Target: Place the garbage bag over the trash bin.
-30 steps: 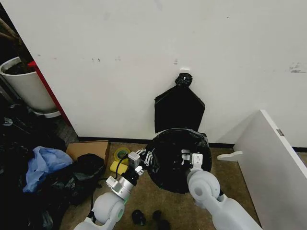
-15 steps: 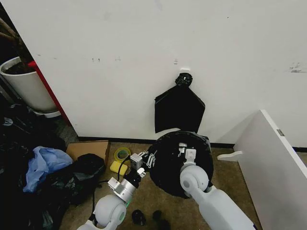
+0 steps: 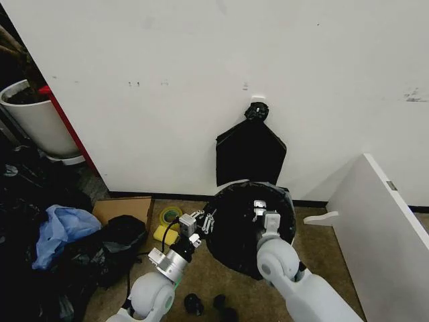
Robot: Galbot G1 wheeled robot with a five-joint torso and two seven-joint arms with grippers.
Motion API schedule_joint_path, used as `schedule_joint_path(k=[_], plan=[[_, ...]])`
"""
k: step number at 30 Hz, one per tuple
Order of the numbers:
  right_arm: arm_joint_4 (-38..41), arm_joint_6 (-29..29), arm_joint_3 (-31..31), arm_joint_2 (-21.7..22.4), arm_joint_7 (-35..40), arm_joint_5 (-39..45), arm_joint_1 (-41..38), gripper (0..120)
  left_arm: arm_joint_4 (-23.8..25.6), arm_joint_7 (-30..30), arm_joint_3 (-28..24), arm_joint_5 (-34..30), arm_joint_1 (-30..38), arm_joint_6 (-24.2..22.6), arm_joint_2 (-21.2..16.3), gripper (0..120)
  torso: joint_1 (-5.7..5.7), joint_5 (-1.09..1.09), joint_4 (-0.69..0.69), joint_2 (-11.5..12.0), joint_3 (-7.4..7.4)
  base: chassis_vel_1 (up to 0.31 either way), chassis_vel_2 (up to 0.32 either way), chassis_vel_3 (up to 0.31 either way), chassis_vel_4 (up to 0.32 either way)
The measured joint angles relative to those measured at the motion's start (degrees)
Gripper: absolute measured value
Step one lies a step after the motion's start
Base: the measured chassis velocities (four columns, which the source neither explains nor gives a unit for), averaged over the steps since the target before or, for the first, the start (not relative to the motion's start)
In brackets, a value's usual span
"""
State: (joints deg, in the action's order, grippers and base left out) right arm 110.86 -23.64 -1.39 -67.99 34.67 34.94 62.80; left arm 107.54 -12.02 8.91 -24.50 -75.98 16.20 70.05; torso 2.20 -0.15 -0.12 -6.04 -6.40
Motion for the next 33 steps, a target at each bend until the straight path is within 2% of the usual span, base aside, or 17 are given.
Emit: schedule_joint_path(k=[4, 8, 12, 14, 18, 19, 24, 25, 27, 29, 30, 32, 33], plan=[[-3.72, 0.72, 0.73, -1.11, -0.25, 0.08, -1.52, 0, 0.3, -0.54, -0.09, -0.34, -0.35, 0.02, -0.02, 4, 0.0, -0.01, 0.01, 0.0, 0.0, 0.0, 0.0, 0.0, 0.0], [-3.81, 0.36, 1.35, -1.36, 0.43, 1.48, -1.58, 0, 0.21, -0.66, -0.06, -0.67, -0.08, 0.05, -0.09, 4, 0.0, -0.01, 0.02, 0.0, 0.0, 0.0, 0.0, 0.0, 0.0], [0.75, 4.67, 0.83, 0.88, -2.81, -0.7, 2.14, 0, -1.32, -0.61, 0.29, -0.97, 0.85, 0.18, -0.14, 4, 0.0, 0.0, 0.01, 0.0, 0.0, 0.0, 0.0, 0.0, 0.0], [5.43, 10.37, -0.52, 4.27, -8.2, -5.5, 6.76, 0, -2.59, -0.49, 0.46, -1.3, 1.55, 0.21, -0.14, 4, 0.0, 0.0, 0.01, 0.0, 0.0, 0.0, 0.0, 0.0, 0.0], [12.17, 16.99, -2.02, 8.28, -13.88, -10.98, 12.55, 16, -4.47, -0.33, 0.47, -1.77, 2.87, 0.2, -0.3, 4, 0.0, 0.0, -0.01, 0.0, 0.0, 0.0, 0.0, 0.0, 0.0], [12.17, 16.99, -2.02, 8.28, -13.88, -10.98, 12.55, 16, -4.47, -0.33, 0.47, -1.77, 2.87, 0.2, -0.3, 4, 0.0, 0.0, -0.01, 0.0, 0.0, 0.0, 0.0, 0.0, 0.0], [18.22, 29.07, 3.33, 11.95, -30.37, -12.51, 16.97, 40, -5.98, -0.74, 1.23, -3.64, 4.67, -0.07, -1.07, 4, 0.0, 0.0, -0.01, 0.0, 0.0, 0.0, 0.0, 0.0, 0.0], [18.22, 29.07, 3.33, 11.95, -30.37, -12.51, 16.97, 40, -5.98, -0.74, 1.23, -3.64, 4.67, -0.07, -1.07, 4, 0.0, 0.0, -0.01, 0.0, 0.0, 0.0, 0.0, 0.0, 0.0], [18.63, 32.6, 7.42, 13.76, -35.56, -11.22, 16.39, 48, -7.52, -2.65, 2.08, -5.02, 5.98, 0.62, -1.56, 4, 0.0, -0.01, 0.01, 0.0, 0.0, 0.0, 0.0, 0.0, 0.0], [18.48, 33.03, 10.87, 15.09, -37.54, -8.54, 15.89, 54, -9.34, -6.33, 2.49, -7.06, 7.31, 2.14, -2.02, 4, 0.0, -0.01, 0.02, 0.0, 0.0, 0.0, 0.0, 0.0, 0.0], [18.0, 32.93, 13.6, 16.41, -38.65, -6.15, 15.69, 61, -11.04, -10.31, 2.79, -9.06, 8.61, 3.7, -2.38, 4, 0.0, -0.01, 0.02, 0.0, 0.0, 0.0, 0.0, 0.0, 0.0], [17.51, 32.67, 15.79, 17.96, -39.67, -4.86, 15.75, 68, -12.64, -13.96, 2.97, -10.8, 9.91, 4.94, -2.69, 4, 0.0, -0.01, 0.0, 0.0, -0.01, 0.0, 0.0, 0.0, 0.0], [17.51, 32.67, 15.79, 17.96, -39.67, -4.86, 15.75, 68, -12.64, -13.96, 2.97, -10.8, 9.91, 4.94, -2.69, 4, 0.0, -0.01, 0.0, 0.0, -0.01, 0.0, 0.0, 0.0, 0.0]])
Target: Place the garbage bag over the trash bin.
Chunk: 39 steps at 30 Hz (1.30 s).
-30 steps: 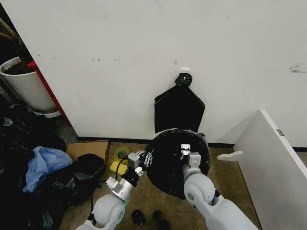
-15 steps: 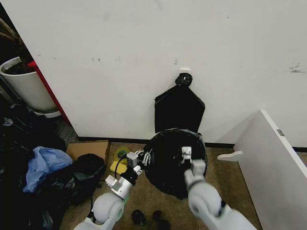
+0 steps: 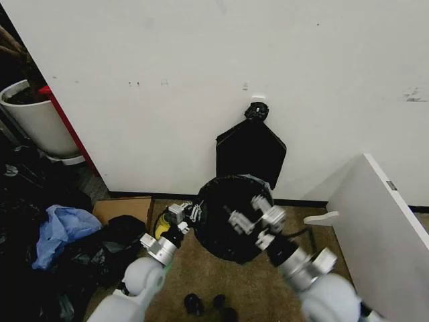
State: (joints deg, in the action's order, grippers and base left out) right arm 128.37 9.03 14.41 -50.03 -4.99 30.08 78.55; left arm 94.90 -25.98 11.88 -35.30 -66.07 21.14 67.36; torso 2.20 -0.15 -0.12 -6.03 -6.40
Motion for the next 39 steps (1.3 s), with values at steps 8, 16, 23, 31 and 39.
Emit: schedule_joint_path(k=[8, 16, 23, 31, 39], plan=[[-7.65, 0.63, 8.89, 5.99, -13.74, 9.91, -1.39, 97, -2.96, -7.44, 0.62, -1.86, 2.23, 2.33, -0.86, 4, 0.0, 0.0, 0.01, 0.0, 0.0, 0.0, 0.0, 0.0, 0.0], [-14.66, 1.91, 11.46, 6.96, -19.96, 14.07, -3.27, 100, -1.65, -7.62, 0.74, -1.69, 0.57, 2.8, -1.05, 4, 0.0, -0.01, 0.01, 0.0, 0.0, 0.0, 0.0, 0.0, 0.0], [-18.67, 2.75, 11.3, 6.18, -19.94, 11.88, -4.28, 100, 0.46, -7.24, 0.75, -1.67, -0.93, 2.69, -1.01, 4, 0.0, 0.0, 0.0, 0.0, 0.0, 0.0, 0.0, 0.0, 0.0], [-21.28, 2.92, 11.3, 5.98, -19.65, 11.96, -5.27, 100, 2.08, -7.23, 0.77, -1.44, -2.19, 2.49, -1.04, 4, 0.0, 0.0, 0.0, 0.0, 0.0, 0.0, 0.0, 0.0, 0.0], [-25.81, 4.5, 11.31, 5.52, -24.65, 12.77, -6.56, 100, 4.27, -7.46, 1.08, -1.37, -3.77, 2.31, -0.95, 4, 0.0, 0.0, 0.01, 0.0, 0.0, 0.0, 0.0, 0.0, 0.0]])
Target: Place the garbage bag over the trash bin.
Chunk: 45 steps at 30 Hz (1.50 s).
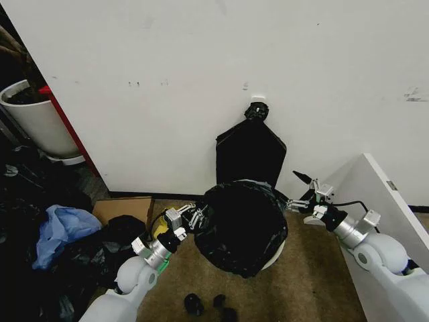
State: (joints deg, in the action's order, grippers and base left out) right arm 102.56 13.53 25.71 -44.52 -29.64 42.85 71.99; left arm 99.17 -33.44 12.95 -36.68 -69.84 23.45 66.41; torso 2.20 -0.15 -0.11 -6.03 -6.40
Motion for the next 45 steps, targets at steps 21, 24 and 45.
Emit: schedule_joint_path(k=[21, 24, 45], plan=[[23.31, 4.91, -4.87, -8.12, 38.68, 6.49, 11.04, 100, 3.18, 16.55, 0.31, -1.33, 0.14, -5.31, 1.89, 4, 0.0, 0.0, -0.02, 0.0, 0.01, 0.0, 0.0, 0.0, 0.0], [31.43, 0.84, -6.18, -8.79, 47.95, 5.08, 16.41, 100, 3.16, 18.66, 0.13, -1.59, 0.53, -5.72, 2.04, 4, 0.0, 0.02, -0.01, 0.0, 0.01, 0.0, 0.0, 0.0, 0.0], [28.41, -1.49, -16.98, -11.81, 48.07, -15.16, 21.62, 49, 4.61, 20.43, -0.07, -3.94, 1.11, -6.54, 1.35, 4, 0.0, 0.01, 0.0, 0.0, 0.0, 0.0, 0.0, 0.0, 0.0]])
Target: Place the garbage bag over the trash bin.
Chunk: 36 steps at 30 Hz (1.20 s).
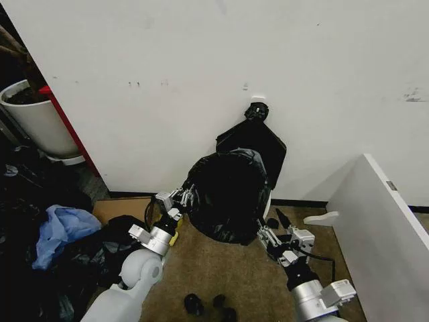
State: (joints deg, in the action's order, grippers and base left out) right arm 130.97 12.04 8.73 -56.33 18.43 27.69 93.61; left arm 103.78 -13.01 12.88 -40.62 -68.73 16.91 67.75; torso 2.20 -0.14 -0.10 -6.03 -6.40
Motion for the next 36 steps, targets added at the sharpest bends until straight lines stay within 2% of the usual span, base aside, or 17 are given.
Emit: schedule_joint_path(k=[1, 2, 3, 5, 11, 13, 14, 23, 26, 27, 28, 31, 36], plan=[[-0.26, 0.2, 0.0, -0.18, -0.62, -0.34, -0.16, 44, 0.0, -0.04, -0.02, -0.06, 0.01, 0.0, -0.06, 4, 0.0, 0.0, -0.01, 0.0, 0.0, 0.0, 0.0, 0.0, 0.0], [-0.3, 0.23, 0.0, -0.19, -0.72, -0.4, -0.18, 44, 0.0, -0.05, -0.02, -0.07, 0.02, 0.0, -0.07, 4, 0.0, 0.0, -0.01, 0.0, 0.0, 0.0, 0.0, 0.0, 0.0], [-0.44, 0.36, 0.01, -0.31, -1.25, -0.64, -0.25, 36, -0.06, -0.06, -0.08, -0.14, 0.14, 0.03, -0.15, 4, 0.0, 0.0, -0.01, 0.0, 0.0, 0.0, 0.0, 0.0, 0.0], [-0.43, 0.36, 0.0, -0.31, -1.33, -0.66, -0.25, 34, -0.1, -0.06, -0.09, -0.16, 0.18, 0.03, -0.16, 4, 0.0, 0.0, -0.01, 0.0, 0.0, 0.0, 0.0, 0.0, 0.0], [-0.59, 0.67, -0.01, -0.37, -2.53, -0.91, -0.13, 8, -0.75, -0.14, -0.53, -0.33, 0.99, 0.05, -0.2, 4, 0.0, -0.01, -0.01, 0.0, 0.0, 0.0, 0.0, 0.0, 0.0], [-0.59, 0.74, 0.02, -0.39, -2.57, -0.91, -0.12, 7, -0.78, -0.16, -0.56, -0.33, 1.06, 0.05, -0.21, 4, 0.0, -0.01, -0.01, 0.0, 0.0, 0.0, 0.0, 0.0, 0.0], [-0.59, 0.91, 0.09, -0.4, -2.75, -0.91, -0.07, 0, -0.85, -0.17, -0.57, -0.32, 1.21, 0.05, -0.22, 4, 0.0, 0.0, -0.01, 0.0, 0.0, 0.0, 0.0, 0.0, 0.0], [-2.89, 3.28, 0.95, -0.96, -5.07, -0.16, -0.61, 0, -0.78, -0.3, -0.4, -0.62, 1.43, 0.03, -0.49, 4, 0.0, -0.01, -0.01, 0.0, 0.0, 0.0, 0.0, 0.0, 0.0], [-5.1, 6.91, 2.32, -1.33, -10.1, 5.04, -1.48, 0, -0.71, -0.32, -0.13, -1.07, 1.4, 0.01, -0.77, 4, 0.0, -0.01, -0.01, 0.0, 0.0, 0.0, 0.0, 0.0, 0.0], [-6.26, 9.48, 2.83, -1.39, -13.94, 11.14, -1.78, 0, -0.6, -0.35, 0.09, -1.68, 1.3, -0.08, -0.91, 4, 0.0, -0.01, -0.01, 0.0, 0.0, 0.0, 0.0, 0.0, 0.0], [-6.26, 9.48, 2.83, -1.39, -13.94, 11.14, -1.78, 0, -0.6, -0.35, 0.09, -1.68, 1.3, -0.08, -0.91, 4, 0.0, -0.01, -0.01, 0.0, 0.0, 0.0, 0.0, 0.0, 0.0], [-8.26, 12.54, 3.13, -1.47, -19.19, 19.96, -2.14, 0, -0.07, -0.36, 0.57, -3.15, 1.26, -0.76, -0.99, 4, 0.0, -0.01, -0.01, 0.0, 0.0, 0.0, 0.0, 0.0, 0.0], [-11.55, 14.8, 3.68, -1.72, -25.58, 25.24, -2.81, 0, 1.03, -0.34, 1.43, -5.44, 1.31, -2.09, -1.12, 4, 0.0, -0.01, -0.01, 0.0, 0.0, 0.0, 0.0, 0.0, 0.0]])
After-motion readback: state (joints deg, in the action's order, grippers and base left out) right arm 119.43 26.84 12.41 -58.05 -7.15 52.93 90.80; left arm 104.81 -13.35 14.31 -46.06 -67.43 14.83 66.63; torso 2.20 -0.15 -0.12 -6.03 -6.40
